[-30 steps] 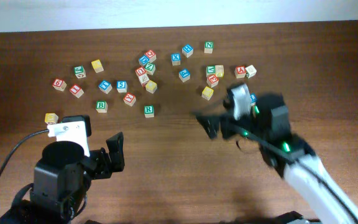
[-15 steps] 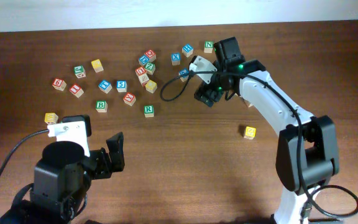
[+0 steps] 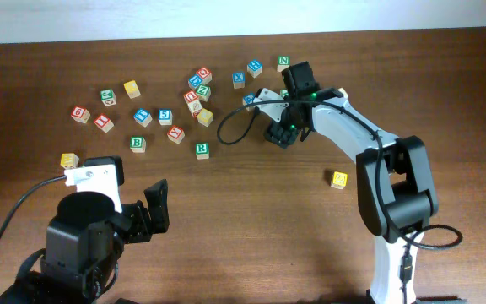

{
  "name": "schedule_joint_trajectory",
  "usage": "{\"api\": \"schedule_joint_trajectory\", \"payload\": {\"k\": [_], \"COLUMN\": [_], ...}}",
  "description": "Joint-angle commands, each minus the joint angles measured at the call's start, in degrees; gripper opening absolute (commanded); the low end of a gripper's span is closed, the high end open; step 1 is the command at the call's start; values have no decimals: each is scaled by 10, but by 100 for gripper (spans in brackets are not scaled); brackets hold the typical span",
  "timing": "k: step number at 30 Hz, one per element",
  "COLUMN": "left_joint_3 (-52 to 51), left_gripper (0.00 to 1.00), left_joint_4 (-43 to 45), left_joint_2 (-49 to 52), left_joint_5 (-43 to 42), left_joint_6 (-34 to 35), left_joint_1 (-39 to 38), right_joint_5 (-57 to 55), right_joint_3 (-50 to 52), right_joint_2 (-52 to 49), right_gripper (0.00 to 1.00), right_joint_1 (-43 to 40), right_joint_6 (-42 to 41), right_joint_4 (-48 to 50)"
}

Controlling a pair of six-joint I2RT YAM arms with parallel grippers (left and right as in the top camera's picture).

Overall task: Spell out RSS
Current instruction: 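Reach the right gripper to a yellow S block and grasp it, then carry the S block and set it right of the R block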

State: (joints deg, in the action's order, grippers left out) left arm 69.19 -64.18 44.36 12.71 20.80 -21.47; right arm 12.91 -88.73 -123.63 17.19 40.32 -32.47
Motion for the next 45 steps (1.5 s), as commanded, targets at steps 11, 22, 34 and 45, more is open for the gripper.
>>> {"api": "schedule_joint_trajectory", "payload": {"k": [11, 22, 34, 45], "left_joint_3": [0, 0, 0, 0], "left_gripper": [99, 99, 99, 99], "left_joint_4": [0, 0, 0, 0], "left_joint_2": [-2, -2, -2, -2], "left_joint_5": [6, 6, 6, 6], "left_joint_6": [6, 6, 6, 6], "left_joint_1": [-2, -2, -2, -2], "right_joint_5": [-2, -31, 80, -127], "right_joint_3": [-12, -12, -33, -33], "right_joint_2": [-33, -33, -33, -33], "right_gripper": [48, 19, 13, 4], "right_joint_1": [-1, -1, 19, 195], "right_joint_6": [-3, -53, -415, -690], "right_joint_4": [-3, -14, -26, 17]}}
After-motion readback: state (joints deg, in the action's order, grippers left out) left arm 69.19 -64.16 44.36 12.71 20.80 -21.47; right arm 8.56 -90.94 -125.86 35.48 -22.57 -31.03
